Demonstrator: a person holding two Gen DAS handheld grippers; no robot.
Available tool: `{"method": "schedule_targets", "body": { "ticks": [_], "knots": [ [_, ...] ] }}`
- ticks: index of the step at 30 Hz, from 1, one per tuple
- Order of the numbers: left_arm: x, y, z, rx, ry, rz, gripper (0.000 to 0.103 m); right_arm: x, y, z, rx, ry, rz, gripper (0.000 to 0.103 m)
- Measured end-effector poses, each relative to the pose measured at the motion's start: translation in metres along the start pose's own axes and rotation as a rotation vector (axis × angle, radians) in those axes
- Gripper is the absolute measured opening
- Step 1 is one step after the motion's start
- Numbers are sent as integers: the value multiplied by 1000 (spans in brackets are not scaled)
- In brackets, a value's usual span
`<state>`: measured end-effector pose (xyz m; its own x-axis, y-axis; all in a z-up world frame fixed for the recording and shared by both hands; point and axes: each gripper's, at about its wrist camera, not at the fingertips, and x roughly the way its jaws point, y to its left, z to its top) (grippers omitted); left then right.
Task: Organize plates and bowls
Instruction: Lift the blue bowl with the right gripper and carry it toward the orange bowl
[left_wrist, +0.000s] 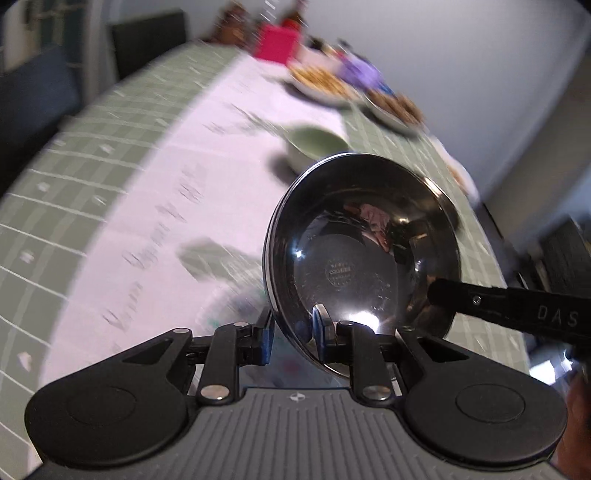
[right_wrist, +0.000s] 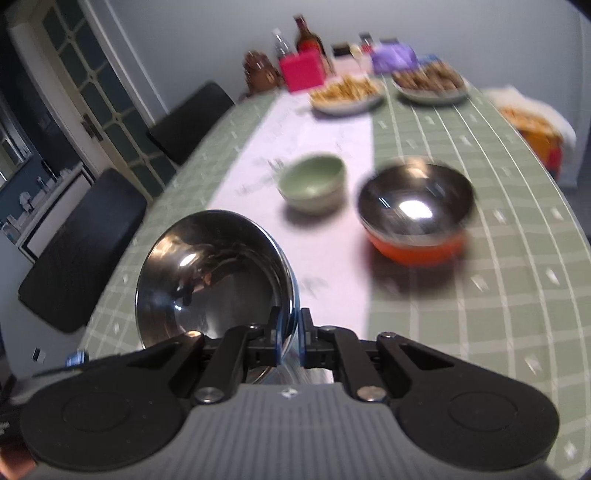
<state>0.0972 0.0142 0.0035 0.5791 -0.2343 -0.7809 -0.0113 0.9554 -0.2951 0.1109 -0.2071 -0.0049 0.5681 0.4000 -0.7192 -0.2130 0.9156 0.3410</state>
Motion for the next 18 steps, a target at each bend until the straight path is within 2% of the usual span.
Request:
{"method": "schedule_targets", "body": {
  "ticks": [5, 8, 12, 18],
  "knots": [
    [-4, -32, -9, 133, 77, -55, 27, -29, -26, -17, 38, 47, -31, 6],
    [2, -43, -16, 191, 157, -92, 27, -40, -39, -28, 64, 59, -47, 6],
    [13, -53, -26, 215, 255, -142, 28, -46, -58, -43, 121, 86, -56, 6],
    [29, -66, -33, 249, 304, -172, 29, -41, -89, -63, 221, 133, -40, 7]
  ]
}}
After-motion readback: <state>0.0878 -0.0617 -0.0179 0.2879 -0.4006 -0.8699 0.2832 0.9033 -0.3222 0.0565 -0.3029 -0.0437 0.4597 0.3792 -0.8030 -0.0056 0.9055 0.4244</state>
